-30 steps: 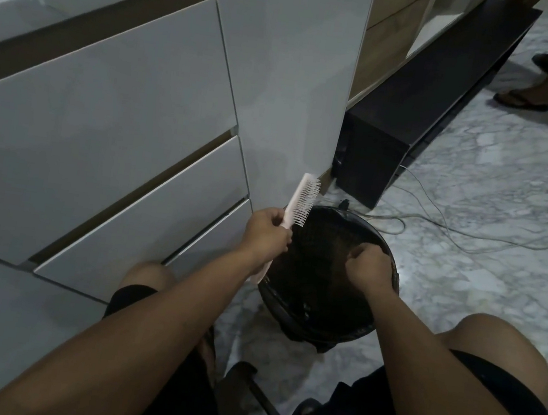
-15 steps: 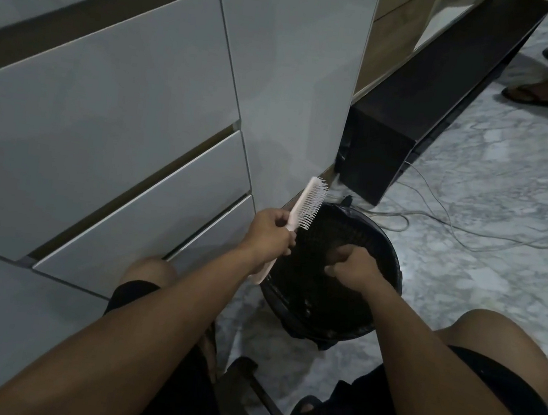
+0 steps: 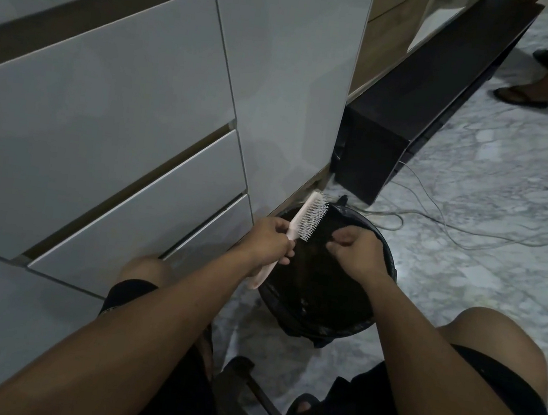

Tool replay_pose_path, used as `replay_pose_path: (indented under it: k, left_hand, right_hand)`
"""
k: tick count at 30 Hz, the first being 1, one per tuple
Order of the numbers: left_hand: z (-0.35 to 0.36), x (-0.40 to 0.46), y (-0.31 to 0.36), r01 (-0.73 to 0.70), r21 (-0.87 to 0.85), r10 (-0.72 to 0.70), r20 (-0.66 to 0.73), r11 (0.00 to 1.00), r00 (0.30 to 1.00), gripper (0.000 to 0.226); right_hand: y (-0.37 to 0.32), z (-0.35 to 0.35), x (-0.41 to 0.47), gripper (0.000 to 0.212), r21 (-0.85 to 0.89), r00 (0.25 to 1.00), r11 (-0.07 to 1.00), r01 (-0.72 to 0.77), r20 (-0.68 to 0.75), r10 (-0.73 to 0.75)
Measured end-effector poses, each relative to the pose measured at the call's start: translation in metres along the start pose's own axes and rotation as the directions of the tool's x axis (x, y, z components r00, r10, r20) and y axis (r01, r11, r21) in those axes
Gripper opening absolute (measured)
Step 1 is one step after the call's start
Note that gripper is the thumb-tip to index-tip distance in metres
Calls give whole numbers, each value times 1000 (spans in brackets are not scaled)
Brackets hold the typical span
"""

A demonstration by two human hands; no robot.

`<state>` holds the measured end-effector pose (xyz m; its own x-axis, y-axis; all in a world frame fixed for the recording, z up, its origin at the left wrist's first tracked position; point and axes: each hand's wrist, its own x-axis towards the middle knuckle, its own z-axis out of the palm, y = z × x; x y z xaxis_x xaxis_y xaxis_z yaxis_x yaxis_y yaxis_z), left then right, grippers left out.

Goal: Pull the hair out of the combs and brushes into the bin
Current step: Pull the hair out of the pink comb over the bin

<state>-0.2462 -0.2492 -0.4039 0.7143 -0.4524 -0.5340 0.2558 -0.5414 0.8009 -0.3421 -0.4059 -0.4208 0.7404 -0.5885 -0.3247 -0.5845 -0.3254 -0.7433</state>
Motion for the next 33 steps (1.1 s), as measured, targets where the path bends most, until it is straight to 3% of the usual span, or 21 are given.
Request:
replay_pose_path:
  k: [3, 6, 10, 14, 18, 22, 25, 28, 31, 33]
  left_hand:
    - [3, -1, 0, 3, 5, -3, 23, 1000, 1000, 36]
    - [5, -2, 0, 0, 12, -1, 49, 1000, 999, 39]
    - [5, -4, 3, 0, 17, -1, 67, 1000, 998, 41]
    - [1, -5, 4, 17, 59, -23, 100, 998, 995, 42]
    - [-6, -9, 9, 31, 87, -44, 144, 996, 989, 41]
    - [-10, -14, 13, 26, 68, -36, 144, 997, 989, 35]
    - [-11, -12, 12, 34, 15, -35, 69, 999, 997, 31]
    - [-13, -9, 8, 29, -24, -29, -21, 999, 999, 23]
    - [-16, -6, 4, 20, -44, -25, -108, 999, 994, 24]
    - [-17, -6, 5, 9, -45, -15, -124, 999, 992, 22]
  right_hand:
    - [-10, 4, -4, 25, 126, 995, 987, 96, 29, -100]
    - [-11, 10, -7, 25, 168, 992, 982, 91, 66, -103]
    - [-13, 10, -9, 33, 182, 996, 979, 88, 6, -90]
    - [-15, 4, -8, 56, 340, 999, 940, -39, -12, 45]
    - [-17, -3, -5, 77, 525, 986, 837, -155, 139, 95]
    - [-19, -1, -3, 41, 620, 946, 733, -280, 307, 102]
    - [-18, 3, -5, 19, 536, 948, 809, -241, 310, 77]
    - [-11, 5, -5, 25, 232, 980, 968, -97, 191, 52]
    - [-3, 6, -6, 25, -59, 972, 998, -39, 229, 52]
    - [1, 8, -6, 24, -139, 949, 988, -70, 295, 109]
